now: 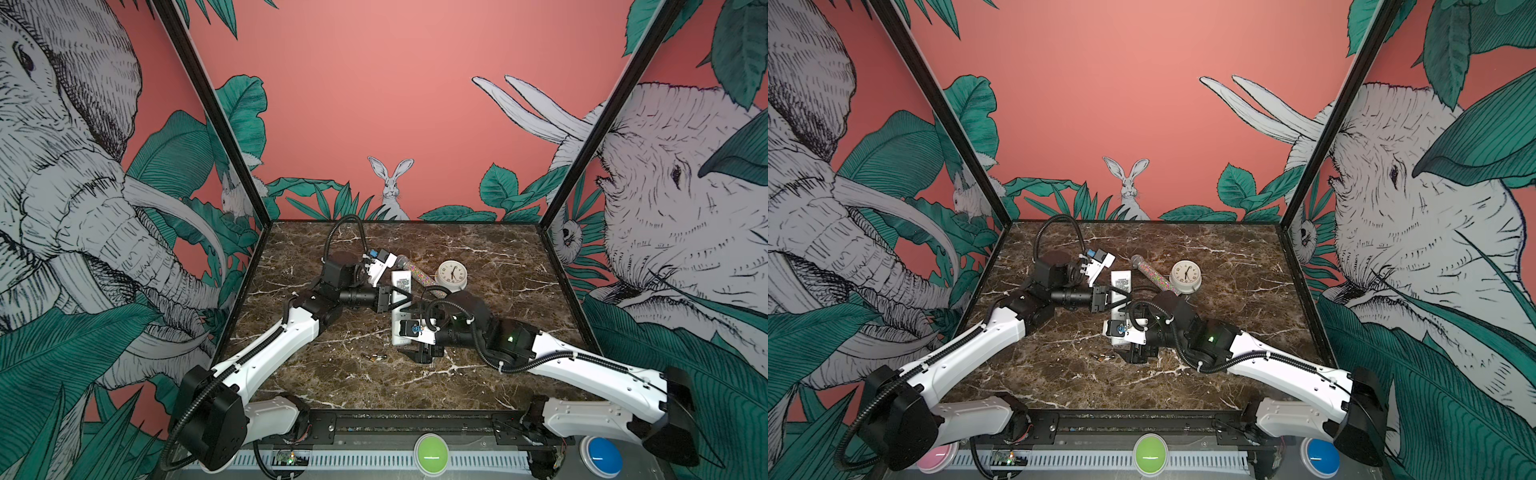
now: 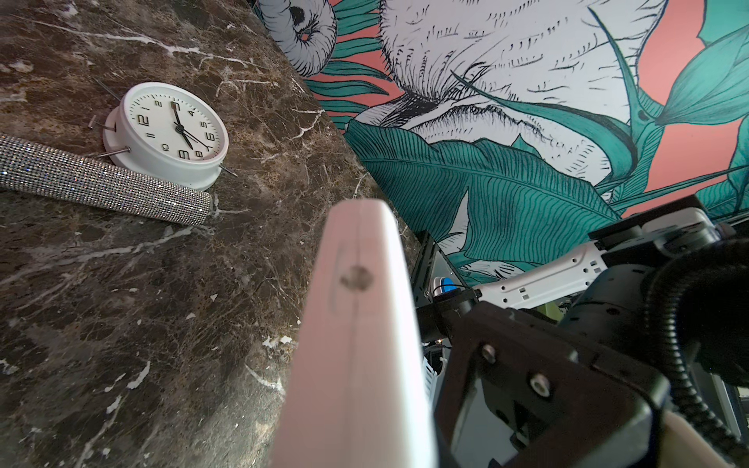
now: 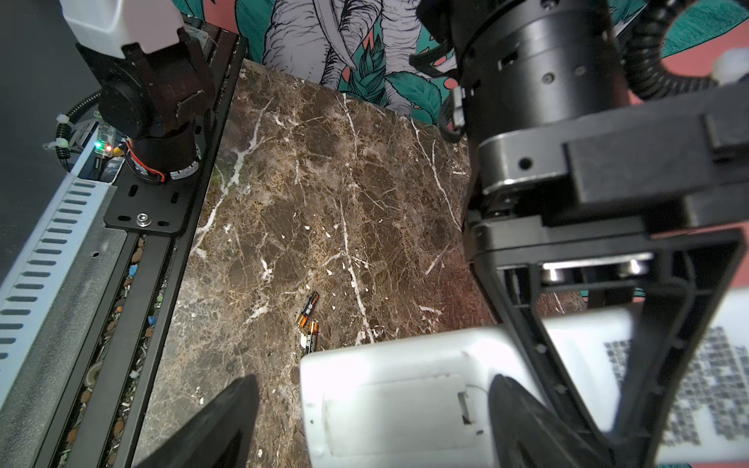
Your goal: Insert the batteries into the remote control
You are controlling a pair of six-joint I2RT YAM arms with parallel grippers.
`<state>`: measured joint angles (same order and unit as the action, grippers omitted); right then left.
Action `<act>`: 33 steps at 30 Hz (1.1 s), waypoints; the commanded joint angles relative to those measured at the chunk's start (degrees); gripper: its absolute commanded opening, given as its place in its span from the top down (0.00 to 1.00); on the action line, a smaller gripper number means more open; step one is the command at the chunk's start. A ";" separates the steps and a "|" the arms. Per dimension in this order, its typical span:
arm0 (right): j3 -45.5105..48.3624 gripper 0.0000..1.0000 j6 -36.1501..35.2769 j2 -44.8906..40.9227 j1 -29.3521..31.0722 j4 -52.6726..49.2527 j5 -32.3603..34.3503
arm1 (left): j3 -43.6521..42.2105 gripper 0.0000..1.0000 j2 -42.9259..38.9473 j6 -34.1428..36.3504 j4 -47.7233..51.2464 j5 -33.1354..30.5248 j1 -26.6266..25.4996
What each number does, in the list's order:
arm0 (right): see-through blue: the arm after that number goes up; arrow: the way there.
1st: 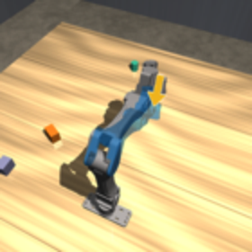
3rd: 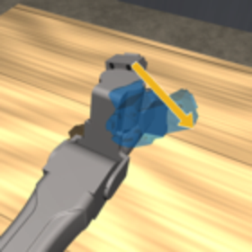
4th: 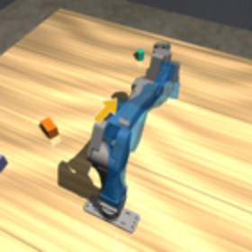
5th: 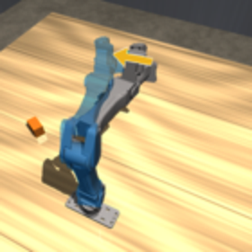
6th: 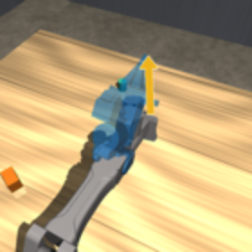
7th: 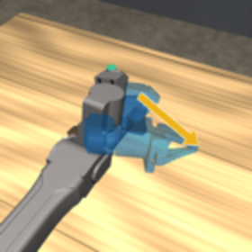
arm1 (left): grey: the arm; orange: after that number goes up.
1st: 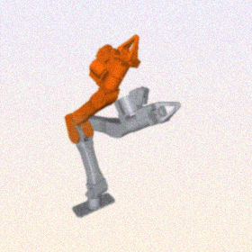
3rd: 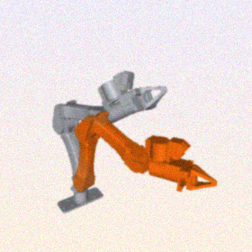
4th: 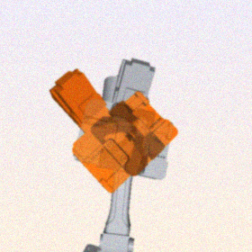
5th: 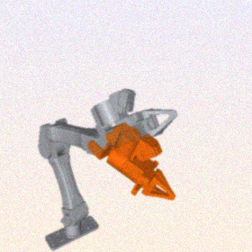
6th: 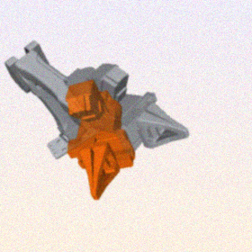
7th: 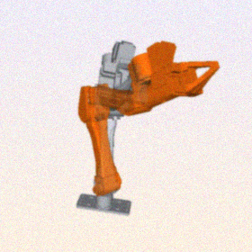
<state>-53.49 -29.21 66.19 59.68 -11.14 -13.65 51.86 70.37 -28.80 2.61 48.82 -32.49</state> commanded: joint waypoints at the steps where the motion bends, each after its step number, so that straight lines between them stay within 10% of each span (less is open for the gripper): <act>1: 1.64 0.10 -0.84 0.87 0.47 -0.88 1.45 | -0.22 1.00 -2.84 -1.04 -3.57 2.85 -0.56; 33: 0.34 0.11 -0.68 3.63 1.46 -6.64 2.38 | -0.79 1.00 -3.55 -1.53 -5.36 3.65 -0.51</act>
<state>-53.21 -30.48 67.64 60.95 -12.08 -10.90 50.50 70.26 -29.30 1.37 47.86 -32.40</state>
